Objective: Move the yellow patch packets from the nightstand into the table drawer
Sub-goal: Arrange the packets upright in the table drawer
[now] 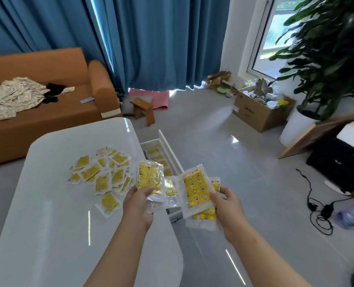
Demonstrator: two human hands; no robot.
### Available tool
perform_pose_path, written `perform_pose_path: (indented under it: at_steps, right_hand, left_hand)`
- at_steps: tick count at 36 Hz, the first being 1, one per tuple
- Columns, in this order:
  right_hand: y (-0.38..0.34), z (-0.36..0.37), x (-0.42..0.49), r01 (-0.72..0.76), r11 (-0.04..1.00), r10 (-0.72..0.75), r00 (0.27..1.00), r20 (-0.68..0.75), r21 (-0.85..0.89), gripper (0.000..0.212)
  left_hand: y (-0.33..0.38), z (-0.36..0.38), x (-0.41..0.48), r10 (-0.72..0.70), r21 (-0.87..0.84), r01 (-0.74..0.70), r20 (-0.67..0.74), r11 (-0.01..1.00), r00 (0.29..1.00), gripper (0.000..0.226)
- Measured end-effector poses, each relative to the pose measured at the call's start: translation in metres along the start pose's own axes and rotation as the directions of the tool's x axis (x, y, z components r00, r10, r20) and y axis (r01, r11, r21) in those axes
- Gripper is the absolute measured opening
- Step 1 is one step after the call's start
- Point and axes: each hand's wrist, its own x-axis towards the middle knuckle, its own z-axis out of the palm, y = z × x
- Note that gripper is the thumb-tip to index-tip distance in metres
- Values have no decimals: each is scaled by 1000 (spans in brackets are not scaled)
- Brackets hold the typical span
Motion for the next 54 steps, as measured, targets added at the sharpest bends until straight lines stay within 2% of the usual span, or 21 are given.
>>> perform_pose_path:
  at_steps: [4,14,19,22,25,29,35,40,45,50,54]
  right_hand:
    - [-25,-28,56,-12,1000,12,1000,8,-14,10]
    - [-103,-65,220,-37,994,42,998,46,-100,15]
    - [-132,-66,292,-57,990,65,997,52,-133,14]
    - [-145,-56,333,-88,984,105,989,101,-155,10]
    - [-153,-40,375,-110,976,143,974,174,-188,12]
    - [-166,-18,437,-103,955,185,939,291,-277,17]
    - [-192,22,522,-19,900,235,863,448,-436,7]
    - [-202,63,559,63,820,307,790,530,-569,14]
    - [-191,99,578,115,726,429,694,578,-678,18]
    - [-172,144,600,184,637,521,612,595,-748,38]
    - [-150,175,618,194,597,586,556,589,-778,57]
  left_hand:
    - [-15,54,33,5,-4,-5,-15,1000,1000,24]
    - [-24,193,147,-33,0,33,-67,999,997,34]
    - [-11,249,185,-11,7,12,-116,1000,993,30]
    - [1,267,207,7,5,-6,-180,1000,984,23]
    - [7,277,232,33,-13,-37,-259,999,965,26]
    - [10,291,269,63,-59,-89,-350,994,935,30]
    - [18,321,310,66,-163,-158,-462,974,885,18]
    - [20,323,329,18,-249,-198,-579,948,815,26]
    - [13,303,345,-42,-315,-246,-688,917,725,17]
    - [2,274,376,-146,-392,-273,-766,879,627,21]
    - [-8,252,401,-228,-452,-255,-768,855,599,29]
